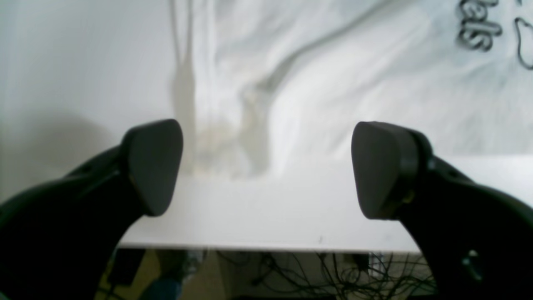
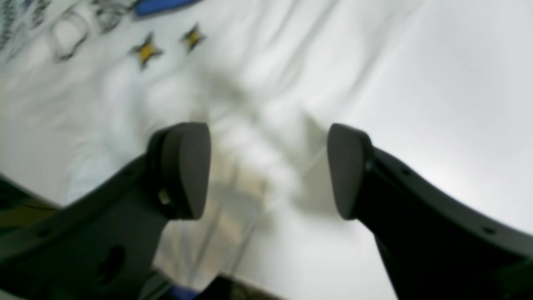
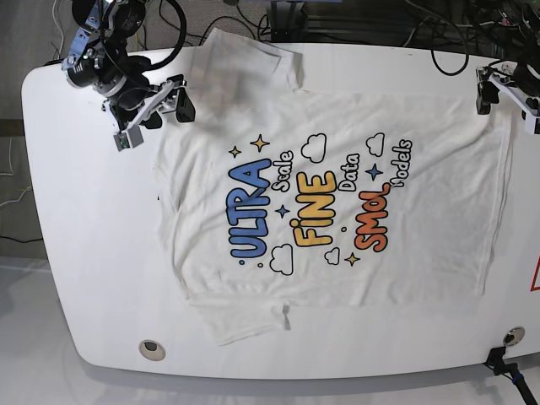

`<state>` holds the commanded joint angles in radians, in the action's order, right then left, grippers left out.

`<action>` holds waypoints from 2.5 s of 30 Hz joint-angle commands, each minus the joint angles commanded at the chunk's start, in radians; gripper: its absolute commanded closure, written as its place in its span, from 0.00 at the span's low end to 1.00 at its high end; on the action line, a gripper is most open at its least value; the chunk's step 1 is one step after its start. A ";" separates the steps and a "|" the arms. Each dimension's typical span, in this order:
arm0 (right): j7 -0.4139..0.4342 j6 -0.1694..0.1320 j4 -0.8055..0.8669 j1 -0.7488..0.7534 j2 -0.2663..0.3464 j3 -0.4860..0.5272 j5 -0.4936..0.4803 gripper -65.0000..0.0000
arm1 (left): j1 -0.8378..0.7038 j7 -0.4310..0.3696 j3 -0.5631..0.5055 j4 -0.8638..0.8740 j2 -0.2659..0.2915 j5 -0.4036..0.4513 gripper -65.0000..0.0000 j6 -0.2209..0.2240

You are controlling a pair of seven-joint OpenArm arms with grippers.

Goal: Fold the T-shirt properly

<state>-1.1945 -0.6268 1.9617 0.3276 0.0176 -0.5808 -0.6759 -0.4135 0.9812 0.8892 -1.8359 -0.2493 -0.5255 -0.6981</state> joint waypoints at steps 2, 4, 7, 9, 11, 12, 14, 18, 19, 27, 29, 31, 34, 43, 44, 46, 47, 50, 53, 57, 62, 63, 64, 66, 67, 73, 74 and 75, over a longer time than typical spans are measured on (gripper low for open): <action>0.000 0.000 0.000 0.032 0.000 -0.014 -0.038 0.35 | -0.011 0.000 0.006 0.002 0.000 0.003 0.06 0.000; 0.000 0.000 0.000 0.058 0.000 -0.038 -0.061 0.35 | -0.020 0.000 0.015 0.002 0.000 0.002 0.06 0.000; 0.000 0.000 0.000 0.104 0.000 -0.057 -0.097 0.35 | -0.025 0.000 0.017 0.002 0.002 0.002 0.06 0.000; 0.000 0.000 0.000 0.135 0.000 -0.057 -0.110 0.35 | -0.044 0.000 0.032 0.002 0.003 0.000 0.06 0.000; 0.002 0.000 0.000 0.166 0.000 -0.057 -0.133 0.35 | -0.051 0.000 0.051 0.002 0.003 0.000 0.06 0.000; 0.002 0.000 0.000 0.175 0.000 -0.057 -0.141 0.35 | -0.052 0.000 0.057 0.000 0.003 0.000 0.06 0.000; 0.008 0.000 0.021 0.193 0.000 -0.057 -0.141 0.35 | -0.052 0.000 0.063 0.000 0.003 0.002 0.06 0.000; 0.008 0.028 0.046 0.193 0.002 -0.052 -0.120 0.35 | -0.049 0.000 0.035 0.000 0.003 0.008 0.06 0.000; 0.009 0.037 0.048 0.190 0.002 -0.051 -0.103 0.35 | -0.049 0.000 0.014 0.000 0.003 0.008 0.06 0.000; 0.025 0.037 0.051 0.221 0.002 -0.049 -0.080 0.35 | -0.054 0.000 -0.003 -0.012 0.038 0.041 0.06 0.000; 0.025 0.038 0.051 0.224 0.000 -0.049 -0.077 0.35 | -0.055 -0.002 -0.003 -0.012 0.040 0.041 0.06 0.000; 0.028 0.040 0.051 0.236 -0.002 -0.049 -0.074 0.35 | -0.060 -0.034 -0.006 -0.014 0.041 0.046 0.06 0.000; 0.043 0.041 0.051 0.236 0.000 -0.049 -0.072 0.35 | -0.068 -0.144 -0.109 -0.014 0.044 0.124 0.06 0.000; 0.334 0.068 0.052 0.265 0.006 0.160 0.250 0.35 | -0.080 -0.417 -0.276 -0.048 0.178 0.390 0.06 0.000; 0.381 0.068 0.054 0.281 0.005 0.176 0.273 0.35 | -0.094 -0.440 -0.276 -0.055 0.178 0.390 0.06 0.000; 0.454 0.068 0.057 0.310 0.005 0.195 0.305 0.35 | -0.104 -0.463 -0.278 -0.074 0.180 0.388 0.06 0.000; 0.474 0.068 0.057 0.325 0.005 0.196 0.304 0.35 | -0.110 -0.470 -0.276 -0.078 0.180 0.388 0.06 0.000; 0.519 0.068 0.057 0.377 0.005 0.198 0.302 0.35 | -0.158 -0.503 -0.270 -0.084 0.180 0.387 0.06 0.000; 0.552 0.068 0.058 0.442 0.003 0.201 0.301 0.35 | -0.245 -0.529 -0.249 -0.103 0.180 0.384 0.06 0.000; 0.565 0.068 0.058 0.489 -0.017 0.203 0.295 0.35 | -0.316 -0.545 -0.216 -0.133 0.196 0.370 0.06 0.000; 0.565 0.063 0.058 0.509 -0.029 0.203 0.295 0.35 | -0.353 -0.545 -0.150 -0.140 0.207 0.282 0.06 0.000; 0.565 0.063 0.058 0.509 -0.029 0.203 0.295 0.35 | -0.353 -0.545 -0.138 -0.140 0.206 0.278 0.06 0.000; 0.565 0.063 0.058 0.508 -0.029 0.203 0.295 0.35 | -0.353 -0.543 -0.130 -0.140 0.206 0.278 0.06 0.000; 0.565 0.063 0.058 0.505 -0.029 0.203 0.295 0.35 | -0.353 -0.543 -0.124 -0.140 0.206 0.278 0.06 0.000; 0.565 0.063 0.058 0.505 -0.029 0.203 0.295 0.35 | -0.353 -0.543 -0.124 -0.140 0.206 0.278 0.06 0.000; 0.565 0.061 0.058 0.503 -0.029 0.203 0.293 0.35 | -0.353 -0.542 -0.123 -0.140 0.186 0.276 0.06 0.000; 0.565 0.061 0.058 0.502 -0.029 0.203 0.293 0.35 | -0.351 -0.542 -0.123 -0.138 0.186 0.276 0.06 0.000; 0.565 0.061 0.057 0.494 -0.029 0.199 0.292 0.35 | -0.348 -0.540 -0.121 -0.138 0.186 0.276 0.06 0.000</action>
<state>-0.6299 -0.5654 2.0184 0.8216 -0.0115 -0.3813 -0.3844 -0.7618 0.4411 0.7679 -1.9739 -0.0637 -0.2493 -0.6981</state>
